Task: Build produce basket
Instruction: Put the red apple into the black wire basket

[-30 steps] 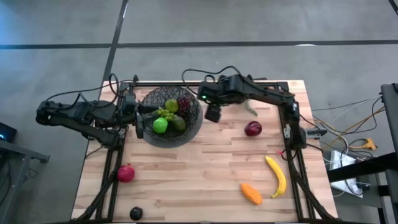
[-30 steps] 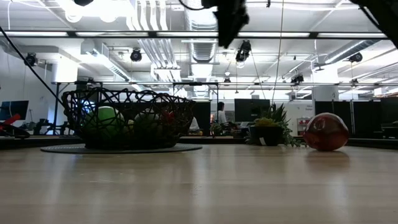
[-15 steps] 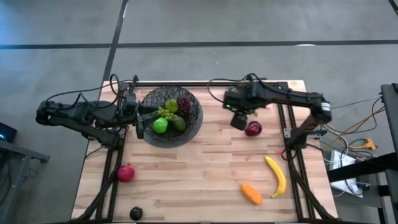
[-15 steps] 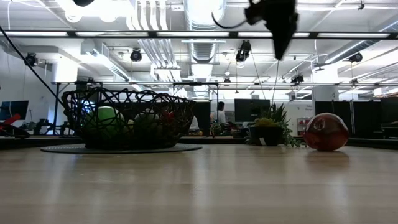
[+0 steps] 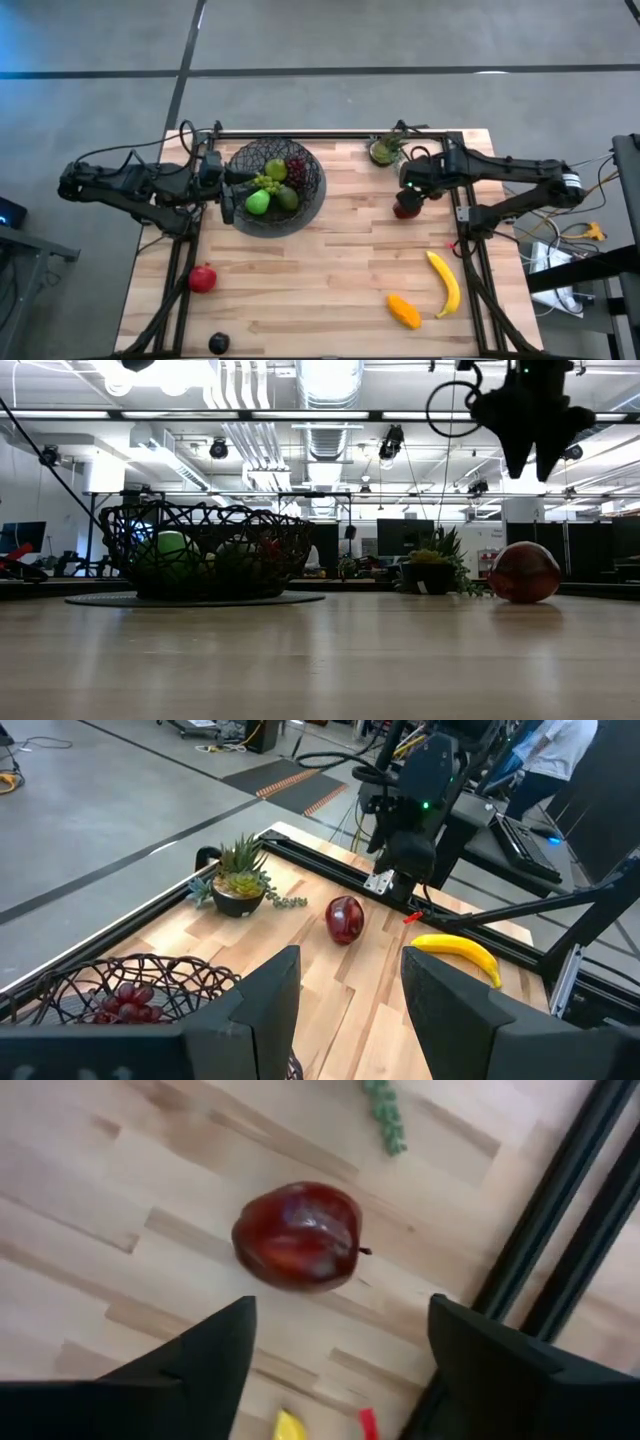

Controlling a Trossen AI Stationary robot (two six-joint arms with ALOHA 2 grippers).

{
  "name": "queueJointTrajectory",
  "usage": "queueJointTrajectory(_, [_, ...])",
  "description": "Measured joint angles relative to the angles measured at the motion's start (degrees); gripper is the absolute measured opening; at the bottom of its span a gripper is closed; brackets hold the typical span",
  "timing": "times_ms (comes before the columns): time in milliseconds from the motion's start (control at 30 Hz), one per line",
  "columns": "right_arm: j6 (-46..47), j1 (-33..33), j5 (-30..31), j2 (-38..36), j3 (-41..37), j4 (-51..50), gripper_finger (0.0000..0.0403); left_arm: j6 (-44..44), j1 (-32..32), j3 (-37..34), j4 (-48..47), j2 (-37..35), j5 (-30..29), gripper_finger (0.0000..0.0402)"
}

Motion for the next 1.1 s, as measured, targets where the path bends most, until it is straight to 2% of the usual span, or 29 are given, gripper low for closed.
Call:
queueJointTrajectory(233, [5.41,-0.01,-0.57,-0.35,-7.87,9.08,0.0355,-0.07,0.02,0.0,0.33,1.72,0.0,0.0159])
queueJointTrajectory(333, [6.98,-0.02,-1.55,1.46,-10.53,13.61,0.0374,-0.05,0.01,0.0,0.9,2.62,0.0,0.0159])
queueJointTrajectory(567, [8.8,-0.56,-1.03,7.34,-13.59,15.63,0.038,-0.1,0.02,0.0,1.55,4.2,0.02,0.0159])
queueJointTrajectory(1100, [0.05,-0.7,-0.33,18.61,-13.85,23.99,0.038,-1.58,0.01,0.02,1.81,4.89,0.02,0.0159])
